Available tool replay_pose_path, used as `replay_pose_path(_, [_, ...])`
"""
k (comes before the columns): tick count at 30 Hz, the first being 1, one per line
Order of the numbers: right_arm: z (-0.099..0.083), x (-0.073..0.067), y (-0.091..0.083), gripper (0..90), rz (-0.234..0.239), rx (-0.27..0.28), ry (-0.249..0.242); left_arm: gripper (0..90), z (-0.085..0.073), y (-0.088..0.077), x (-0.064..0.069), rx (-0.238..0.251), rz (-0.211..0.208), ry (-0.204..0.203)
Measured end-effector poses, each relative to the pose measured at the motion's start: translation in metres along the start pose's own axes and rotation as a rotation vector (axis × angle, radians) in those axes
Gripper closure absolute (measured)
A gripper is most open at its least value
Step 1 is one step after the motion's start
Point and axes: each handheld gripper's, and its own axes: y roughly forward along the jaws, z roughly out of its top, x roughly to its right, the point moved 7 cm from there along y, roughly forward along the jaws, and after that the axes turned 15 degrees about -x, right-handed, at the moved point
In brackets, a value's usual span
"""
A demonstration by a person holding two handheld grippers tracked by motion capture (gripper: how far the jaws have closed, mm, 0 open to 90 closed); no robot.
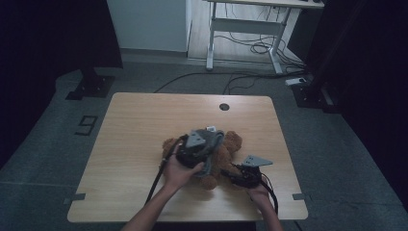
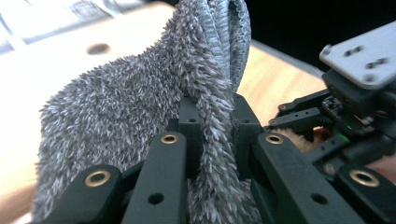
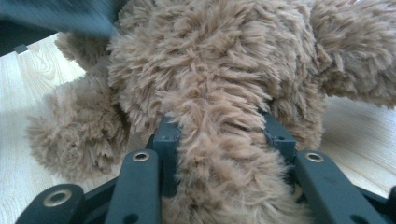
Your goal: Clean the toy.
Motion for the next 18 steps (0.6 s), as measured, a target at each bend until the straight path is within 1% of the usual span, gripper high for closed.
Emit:
replay_pose_path(2, [0.0, 0.0, 0.0, 59.0, -0.004, 0.003, 0.002, 78.3, -0.003, 0.028, 0.002, -0.05, 0.011, -0.001])
replay_pose_path(3, [-0.001, 0.001, 0.0, 59.1, -0.013, 0.003, 0.01, 78.2, -0.005, 0.034, 0.001, -0.043, 0.017, -0.004])
replay_pose_path(4, [-0.002, 0.002, 0.001, 59.2, -0.025, -0.004, 0.016, 78.4, -0.007, 0.036, 0.0, -0.029, 0.014, -0.008])
replay_pose_path(5, [-0.004, 0.003, 0.001, 59.3, -0.02, -0.002, 0.024, 78.5, -0.009, 0.035, -0.001, -0.021, 0.007, -0.011])
replay_pose_path(6, [-0.004, 0.004, 0.001, 59.4, -0.011, 0.002, 0.029, 78.6, -0.011, 0.032, -0.002, -0.011, 0.002, -0.014])
replay_pose_path(7, [-0.005, 0.003, 0.002, 59.5, -0.005, 0.004, 0.03, 78.7, -0.014, 0.028, -0.003, -0.004, 0.014, -0.01])
replay_pose_path(9, [-0.005, 0.002, 0.002, 59.7, -0.009, 0.002, 0.029, 78.8, -0.021, 0.02, -0.009, 0.0, 0.058, -0.002])
replay_pose_path(10, [-0.005, 0.002, 0.002, 59.7, -0.008, 0.002, 0.031, 78.8, -0.027, 0.013, -0.015, 0.003, 0.085, -0.009])
replay_pose_path(12, [-0.005, 0.003, 0.002, 59.9, -0.003, 0.003, 0.042, 78.8, -0.039, 0.004, -0.026, 0.002, 0.12, -0.023])
replay_pose_path(13, [-0.005, 0.003, 0.002, 59.9, -0.002, 0.004, 0.043, 78.8, -0.045, 0.0, -0.031, 0.0, 0.124, -0.033])
replay_pose_path(15, [-0.005, 0.002, 0.002, 60.0, 0.002, 0.003, 0.042, 79.0, -0.054, -0.009, -0.038, 0.021, 0.097, -0.062])
replay_pose_path(16, [-0.005, 0.001, 0.002, 60.2, 0.003, 0.001, 0.038, 79.1, -0.056, -0.014, -0.04, 0.033, 0.093, -0.067])
replay_pose_path(18, [-0.005, 0.0, 0.004, 60.2, 0.0, -0.002, 0.036, 79.1, -0.058, -0.023, -0.04, 0.051, 0.106, -0.059])
